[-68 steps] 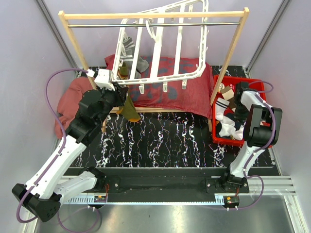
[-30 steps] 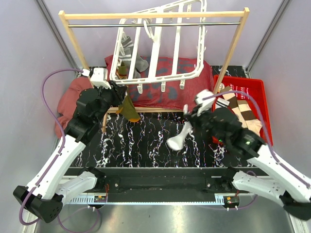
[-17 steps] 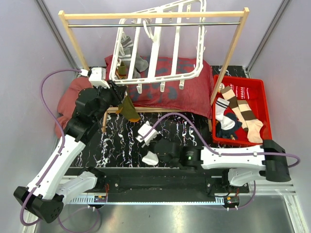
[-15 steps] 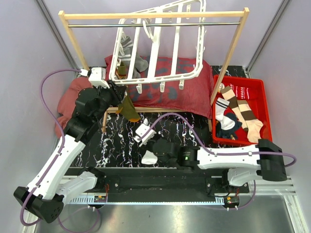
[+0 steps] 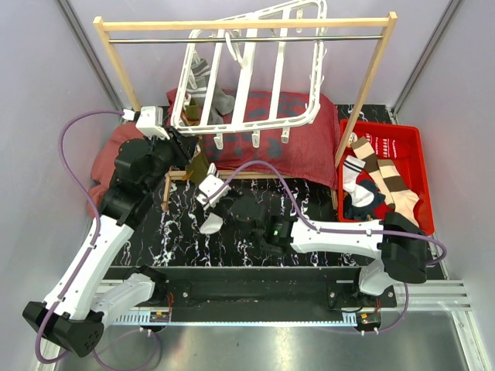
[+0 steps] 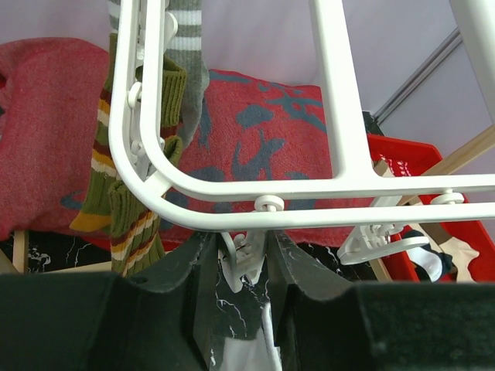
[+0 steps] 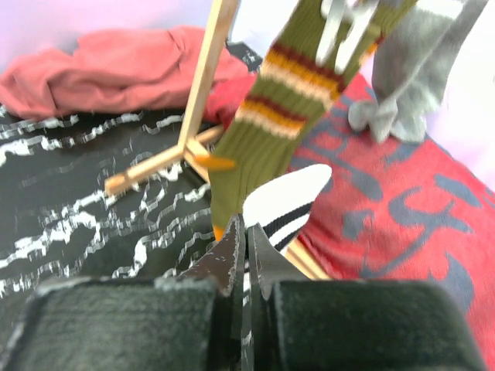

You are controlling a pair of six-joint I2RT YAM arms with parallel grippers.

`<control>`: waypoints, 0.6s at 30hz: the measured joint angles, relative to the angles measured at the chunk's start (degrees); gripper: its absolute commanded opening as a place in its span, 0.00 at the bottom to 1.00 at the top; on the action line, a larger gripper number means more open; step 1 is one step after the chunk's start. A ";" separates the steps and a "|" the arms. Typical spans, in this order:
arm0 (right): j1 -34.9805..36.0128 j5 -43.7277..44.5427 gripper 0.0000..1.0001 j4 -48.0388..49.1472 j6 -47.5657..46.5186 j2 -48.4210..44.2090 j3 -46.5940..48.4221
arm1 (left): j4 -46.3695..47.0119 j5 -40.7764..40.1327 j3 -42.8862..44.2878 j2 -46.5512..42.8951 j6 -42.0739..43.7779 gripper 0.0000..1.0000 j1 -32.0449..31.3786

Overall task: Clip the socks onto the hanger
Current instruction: Clamp the sock onto the hanger.

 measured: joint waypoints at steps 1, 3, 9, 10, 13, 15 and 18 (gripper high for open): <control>-0.72 -0.96 0.00 0.04 0.02 0.44 0.87 | 0.00 0.50 0.00 0.00 -0.11 0.00 0.17; -1.95 -3.39 0.00 0.04 0.04 1.16 2.36 | 0.02 1.27 0.00 0.00 -0.55 0.00 0.55; -4.11 -7.56 0.00 0.00 -0.20 2.47 5.25 | 0.07 3.58 0.00 0.02 -1.46 0.00 1.31; -4.24 -7.85 0.00 0.02 -0.37 2.54 5.31 | 0.07 3.91 0.00 0.02 -1.55 0.00 1.33; -4.72 -8.79 0.00 0.00 -0.70 2.60 5.33 | 0.11 4.55 0.00 0.07 -1.79 0.00 1.53; -5.09 -9.33 0.00 -0.04 -0.87 2.69 5.57 | 0.11 4.96 0.00 0.09 -2.10 0.00 1.60; -5.64 -9.70 0.00 -0.02 -1.36 3.17 6.54 | 0.11 5.29 0.00 0.09 -2.32 0.00 1.60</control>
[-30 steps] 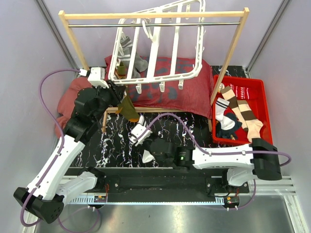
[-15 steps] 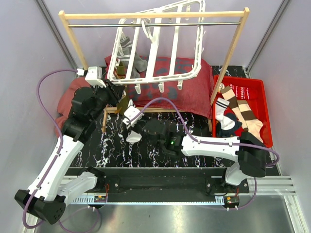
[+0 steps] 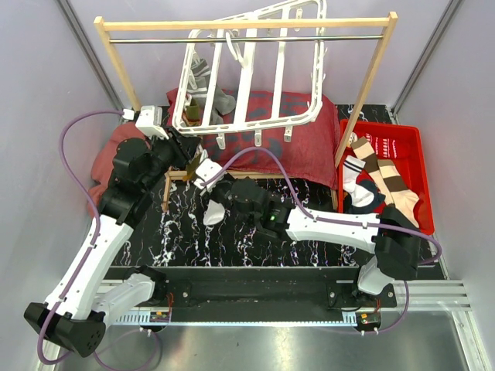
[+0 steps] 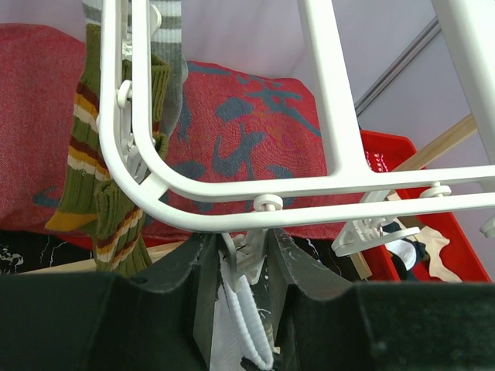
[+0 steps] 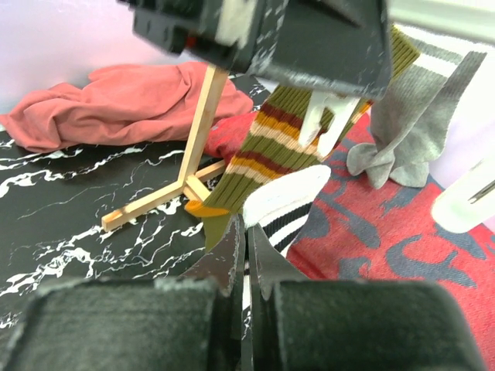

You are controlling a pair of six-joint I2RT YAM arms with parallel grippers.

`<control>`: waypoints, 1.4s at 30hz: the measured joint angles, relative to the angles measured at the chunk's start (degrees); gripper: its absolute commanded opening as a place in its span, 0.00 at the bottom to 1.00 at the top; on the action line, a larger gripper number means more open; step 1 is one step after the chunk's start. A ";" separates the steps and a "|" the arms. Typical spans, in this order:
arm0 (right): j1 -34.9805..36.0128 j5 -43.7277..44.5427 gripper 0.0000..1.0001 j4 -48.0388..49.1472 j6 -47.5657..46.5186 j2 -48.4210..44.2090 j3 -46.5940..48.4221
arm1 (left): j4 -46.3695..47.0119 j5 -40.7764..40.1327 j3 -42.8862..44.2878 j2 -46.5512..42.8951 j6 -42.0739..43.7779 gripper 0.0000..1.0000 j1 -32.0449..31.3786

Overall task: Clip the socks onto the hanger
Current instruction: Clamp the sock onto the hanger.

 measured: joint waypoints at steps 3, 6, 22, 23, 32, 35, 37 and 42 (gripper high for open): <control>-0.37 -0.24 0.00 0.02 -0.33 0.07 0.57 | 0.00 0.17 0.00 0.09 -0.07 0.00 0.00; -0.66 -0.68 0.00 0.00 -0.76 0.07 1.05 | 0.07 0.20 0.00 0.28 -0.07 0.00 0.00; -1.31 -0.96 0.00 -0.44 -2.32 0.07 2.71 | 0.13 0.33 0.00 0.72 -0.09 0.00 0.00; -1.42 -0.96 0.00 -0.44 -2.40 0.07 2.71 | 0.13 0.33 0.00 0.72 -0.09 0.00 0.00; -1.66 -0.96 0.00 -0.81 -3.32 0.09 4.07 | 0.13 0.37 0.00 0.72 -0.11 0.00 0.00; -1.66 -0.96 0.00 -0.85 -3.54 0.09 4.79 | 0.13 0.39 0.00 0.72 -0.11 0.00 0.00; -1.66 -0.96 0.00 -0.85 -3.76 0.22 5.35 | 0.13 0.39 0.00 0.72 -0.13 0.10 0.00; -1.66 -0.96 0.02 -0.81 -4.09 0.70 6.16 | 0.15 0.50 0.00 0.72 -0.15 0.48 0.07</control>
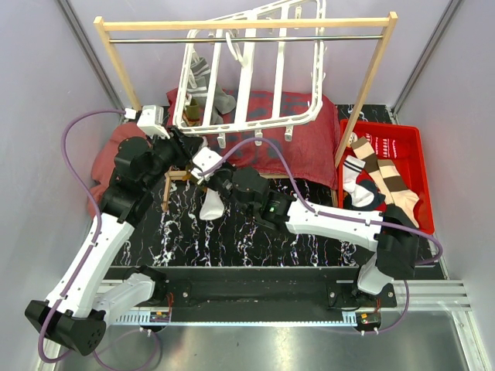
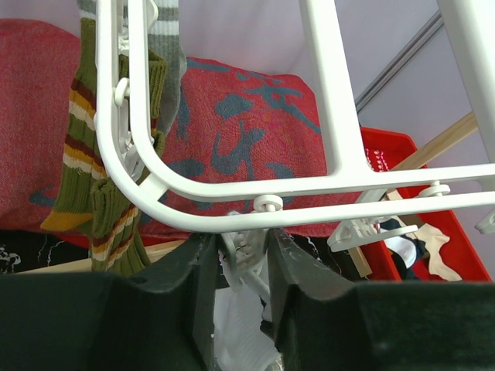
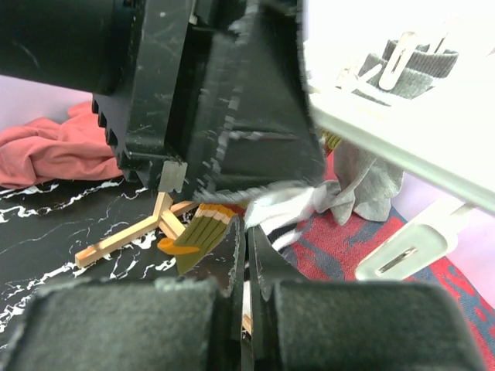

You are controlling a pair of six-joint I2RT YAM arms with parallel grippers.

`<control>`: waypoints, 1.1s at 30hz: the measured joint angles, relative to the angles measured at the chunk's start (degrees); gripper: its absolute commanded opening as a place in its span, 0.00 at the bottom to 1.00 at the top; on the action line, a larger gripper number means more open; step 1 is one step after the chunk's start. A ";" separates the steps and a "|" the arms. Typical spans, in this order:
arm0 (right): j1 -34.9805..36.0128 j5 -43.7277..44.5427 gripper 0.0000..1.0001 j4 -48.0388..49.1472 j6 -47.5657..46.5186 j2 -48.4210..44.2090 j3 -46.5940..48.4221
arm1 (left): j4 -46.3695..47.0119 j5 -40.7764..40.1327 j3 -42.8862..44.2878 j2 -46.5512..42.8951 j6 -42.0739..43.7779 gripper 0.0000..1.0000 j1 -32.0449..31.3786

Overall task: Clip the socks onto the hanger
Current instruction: Clamp the sock onto the hanger.

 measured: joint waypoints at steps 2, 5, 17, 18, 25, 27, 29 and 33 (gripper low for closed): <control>0.00 0.02 0.05 -0.02 -0.13 0.24 0.02 | -0.15 0.17 0.00 0.00 -0.07 0.60 0.00; 0.00 0.00 0.17 -0.02 -0.20 0.52 0.04 | -1.68 0.52 -0.07 0.00 -0.07 0.66 0.15; -0.09 0.04 0.61 0.50 1.20 -1.09 -2.54 | -2.25 0.87 -0.07 -0.02 -0.09 0.67 1.33; -0.09 0.02 0.63 0.28 1.53 -1.75 -3.34 | -2.25 0.96 -0.07 -0.02 -0.09 0.67 1.49; -0.11 -0.11 0.69 -0.55 4.96 -9.97 -10.21 | -2.27 1.68 -0.07 -0.79 0.20 0.68 1.84; -0.11 -0.11 0.69 -0.48 5.53 -12.09 -11.28 | -2.38 2.10 -0.07 -1.38 0.48 0.69 1.84; -0.11 -0.09 0.69 -0.26 5.79 -13.99 -11.98 | -2.95 2.67 -0.07 -2.38 0.85 0.70 1.84; -0.11 -0.02 0.69 2.03 5.73 -14.93 -12.96 | -4.24 3.78 -0.72 -5.14 1.51 0.71 1.84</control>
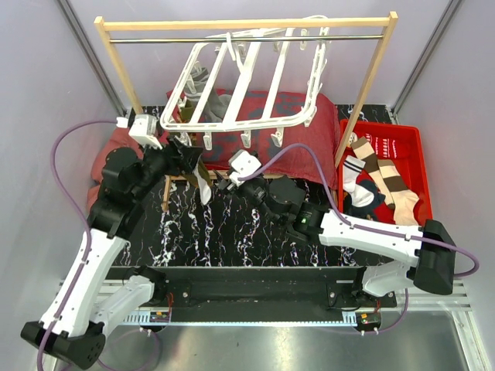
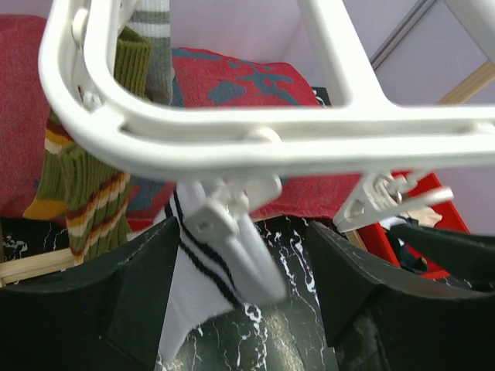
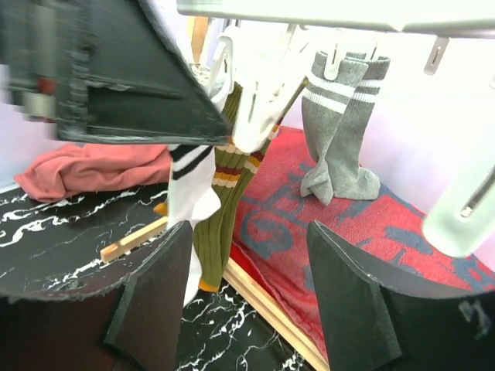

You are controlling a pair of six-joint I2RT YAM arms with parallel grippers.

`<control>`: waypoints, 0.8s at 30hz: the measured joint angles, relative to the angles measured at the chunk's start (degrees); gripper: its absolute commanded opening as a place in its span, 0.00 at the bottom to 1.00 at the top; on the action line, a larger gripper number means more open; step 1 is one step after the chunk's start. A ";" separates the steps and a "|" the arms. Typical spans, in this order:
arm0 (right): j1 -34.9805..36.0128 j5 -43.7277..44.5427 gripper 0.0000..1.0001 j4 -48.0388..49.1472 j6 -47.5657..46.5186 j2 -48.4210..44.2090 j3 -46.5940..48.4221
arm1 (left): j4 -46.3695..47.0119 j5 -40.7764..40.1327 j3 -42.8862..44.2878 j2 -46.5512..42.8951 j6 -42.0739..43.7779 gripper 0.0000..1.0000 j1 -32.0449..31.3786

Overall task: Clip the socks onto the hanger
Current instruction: Clamp the sock onto the hanger, then open the clamp at the hanger.

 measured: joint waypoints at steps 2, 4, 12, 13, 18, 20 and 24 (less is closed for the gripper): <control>0.00 0.02 0.68 1.62 -0.04 0.02 -0.96 | -1.57 0.55 -0.26 -2.05 0.35 0.72 0.00; 0.00 0.00 0.68 3.56 -0.09 0.28 -1.77 | -2.84 0.94 -0.26 -4.07 0.83 0.72 0.00; -0.07 0.00 0.68 12.68 -0.22 3.28 -2.82 | -6.60 3.10 0.57 -11.08 2.05 0.71 -1.66; -0.07 0.13 0.68 13.77 -0.22 3.41 -3.19 | -6.51 3.32 1.14 -11.10 2.08 0.70 -2.25; -0.11 1.07 0.68 20.15 -0.98 4.22 -5.22 | -6.10 2.51 3.56 -8.57 2.08 0.68 -8.46; -0.11 1.44 0.67 22.36 -1.53 4.76 -5.70 | -5.97 0.48 4.98 -6.12 2.43 0.68 -12.35; -0.11 1.53 0.67 25.90 -2.16 5.55 -6.29 | -5.64 -6.49 6.54 -1.86 3.65 0.67 -18.58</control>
